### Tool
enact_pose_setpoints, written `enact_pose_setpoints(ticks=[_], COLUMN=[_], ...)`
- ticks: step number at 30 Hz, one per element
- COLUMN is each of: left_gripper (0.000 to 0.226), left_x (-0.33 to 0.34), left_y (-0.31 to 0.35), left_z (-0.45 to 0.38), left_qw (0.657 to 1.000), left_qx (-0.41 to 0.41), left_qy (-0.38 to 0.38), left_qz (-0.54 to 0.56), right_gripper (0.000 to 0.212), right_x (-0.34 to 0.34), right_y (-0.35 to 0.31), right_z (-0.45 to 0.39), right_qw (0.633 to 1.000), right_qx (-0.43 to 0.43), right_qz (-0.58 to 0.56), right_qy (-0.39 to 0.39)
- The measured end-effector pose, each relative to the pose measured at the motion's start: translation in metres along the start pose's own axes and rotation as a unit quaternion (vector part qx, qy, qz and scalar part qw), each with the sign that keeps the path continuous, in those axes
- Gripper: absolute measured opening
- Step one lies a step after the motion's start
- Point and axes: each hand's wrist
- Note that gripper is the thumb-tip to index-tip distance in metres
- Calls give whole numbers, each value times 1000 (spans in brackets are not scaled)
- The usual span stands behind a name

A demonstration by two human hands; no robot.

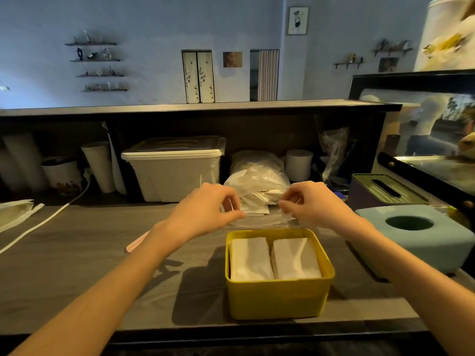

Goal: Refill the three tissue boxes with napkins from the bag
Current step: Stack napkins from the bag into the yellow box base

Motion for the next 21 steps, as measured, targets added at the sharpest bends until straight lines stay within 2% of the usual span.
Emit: enact_pose_setpoints(ticks=[4, 7, 9, 12, 15, 17, 21], left_gripper=[16, 21, 31, 46, 37, 31, 26], left_x=[28, 59, 79, 108, 135, 146, 144], left_y=[-34, -60, -74, -86, -84, -83, -91], left_z=[-28, -50, -66, -86, -93, -95, -92], left_qw=[997, 984, 967, 955, 922, 909, 903], left_qx=[-39, -67, -97, -103, -121, -128, -112], left_qy=[-45, -61, -13, 135, 238, 277, 303], left_qz=[51, 154, 234, 244, 280, 283, 285], right_gripper=[31, 42, 47, 57, 54, 46, 36], right_x=[40, 70, 85, 109, 131, 139, 139], right_y=[41, 54, 56, 59, 58, 57, 60], right_z=[-47, -77, -96, -122, -136, -140, -143], right_qw=[999, 998, 995, 988, 980, 975, 968], right_qx=[15, -34, -81, -122, -118, -131, -147], right_qz=[-18, -47, -52, 11, 37, 11, -45], right_qy=[-45, -11, 27, 92, 153, 177, 199])
Point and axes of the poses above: each hand's wrist, its own z-axis away from the middle knuckle, its own x-axis out of the palm, y = z × x, and after that the axes turned 12 degrees about x, right-handed
